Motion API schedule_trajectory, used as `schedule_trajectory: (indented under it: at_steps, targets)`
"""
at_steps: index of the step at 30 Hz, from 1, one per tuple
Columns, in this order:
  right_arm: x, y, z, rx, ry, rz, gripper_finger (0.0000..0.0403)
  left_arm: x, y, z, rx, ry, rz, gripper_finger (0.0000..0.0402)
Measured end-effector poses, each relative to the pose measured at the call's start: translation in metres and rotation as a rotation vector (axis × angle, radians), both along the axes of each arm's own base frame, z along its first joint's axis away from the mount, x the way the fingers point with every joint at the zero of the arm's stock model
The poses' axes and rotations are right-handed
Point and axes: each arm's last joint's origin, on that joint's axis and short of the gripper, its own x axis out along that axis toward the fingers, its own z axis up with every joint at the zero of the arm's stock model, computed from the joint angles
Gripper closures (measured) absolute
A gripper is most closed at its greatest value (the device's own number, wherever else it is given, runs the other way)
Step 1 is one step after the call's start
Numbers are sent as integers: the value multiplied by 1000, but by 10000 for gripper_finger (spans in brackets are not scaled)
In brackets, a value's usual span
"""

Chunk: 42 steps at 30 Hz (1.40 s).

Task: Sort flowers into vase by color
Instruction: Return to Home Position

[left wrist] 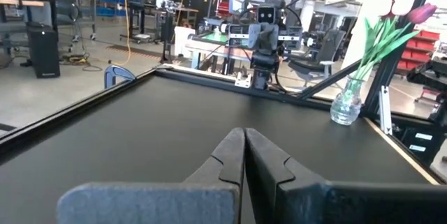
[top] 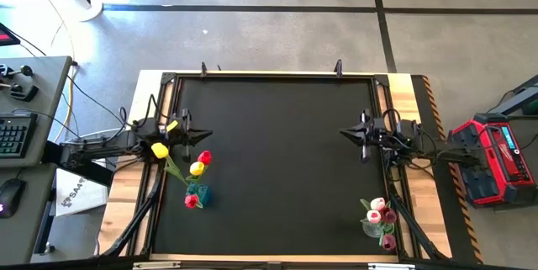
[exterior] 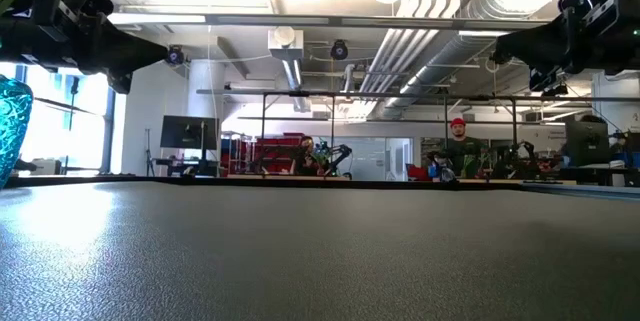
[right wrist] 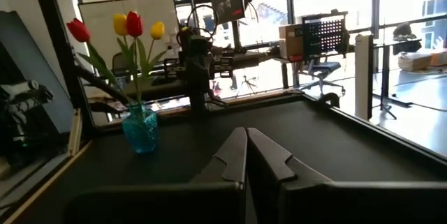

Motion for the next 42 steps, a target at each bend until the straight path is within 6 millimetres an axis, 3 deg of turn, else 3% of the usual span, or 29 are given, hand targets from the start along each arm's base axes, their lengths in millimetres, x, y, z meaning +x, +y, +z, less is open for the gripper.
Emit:
schedule_trajectory:
  at_steps: [20, 28, 42]
  targets:
    - [-1, -4, 2, 3, -19, -30, 403, -2, 4, 1, 35, -11, 44, 402]
    - [-1, -3, 3, -2, -30, 0, 403, -1, 1, 3, 13, -29, -68, 401]
    - [0, -1, -2, 45, 14, 83, 403, -2, 1, 7, 36, -68, -78, 402]
